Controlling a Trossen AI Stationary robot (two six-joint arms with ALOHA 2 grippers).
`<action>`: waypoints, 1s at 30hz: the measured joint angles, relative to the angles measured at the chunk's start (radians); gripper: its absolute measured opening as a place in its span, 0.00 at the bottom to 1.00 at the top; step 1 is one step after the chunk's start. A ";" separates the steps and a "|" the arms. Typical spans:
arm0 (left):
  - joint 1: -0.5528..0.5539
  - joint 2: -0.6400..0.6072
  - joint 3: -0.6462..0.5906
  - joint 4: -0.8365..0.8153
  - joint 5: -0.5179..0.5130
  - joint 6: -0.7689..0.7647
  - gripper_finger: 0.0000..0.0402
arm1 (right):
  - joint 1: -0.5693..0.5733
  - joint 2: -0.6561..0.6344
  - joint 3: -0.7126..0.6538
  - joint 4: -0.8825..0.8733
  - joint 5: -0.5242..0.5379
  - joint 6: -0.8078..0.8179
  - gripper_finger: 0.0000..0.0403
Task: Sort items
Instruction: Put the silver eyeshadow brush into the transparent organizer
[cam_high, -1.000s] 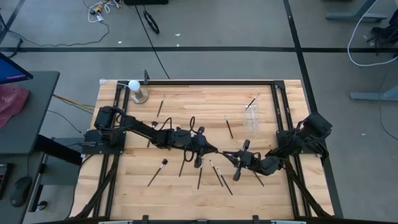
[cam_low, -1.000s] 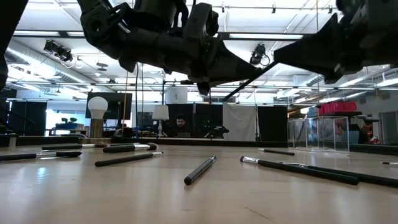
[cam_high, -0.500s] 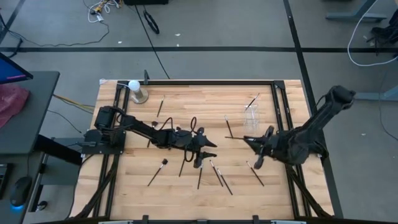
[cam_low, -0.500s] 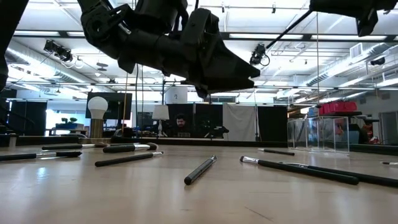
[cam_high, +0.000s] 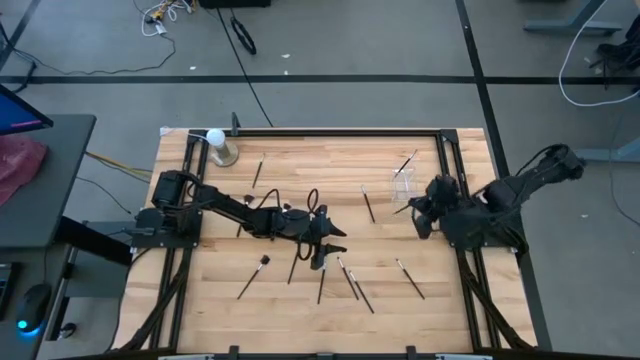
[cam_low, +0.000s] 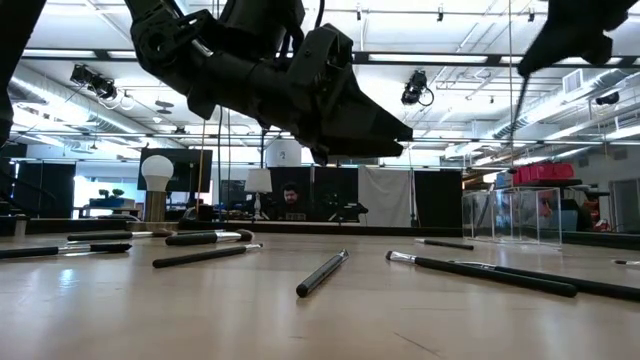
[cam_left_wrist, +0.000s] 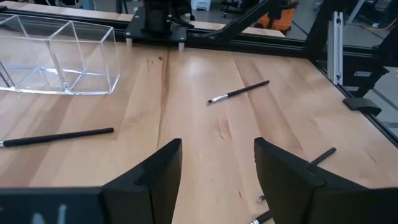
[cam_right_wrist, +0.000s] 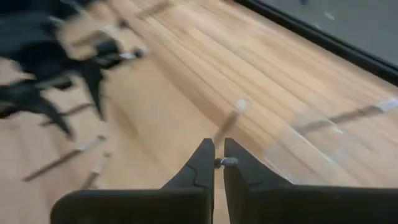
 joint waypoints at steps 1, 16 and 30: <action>0.000 0.000 0.000 0.000 0.000 0.000 0.50 | -0.025 0.001 0.008 -0.033 -0.019 0.006 0.02; 0.000 0.000 0.000 0.001 0.000 0.000 0.50 | -0.333 0.075 0.009 -0.137 -0.142 -0.051 0.03; 0.000 0.000 0.000 0.001 0.000 -0.001 0.50 | -0.515 0.093 -0.134 0.066 -0.324 -0.166 0.03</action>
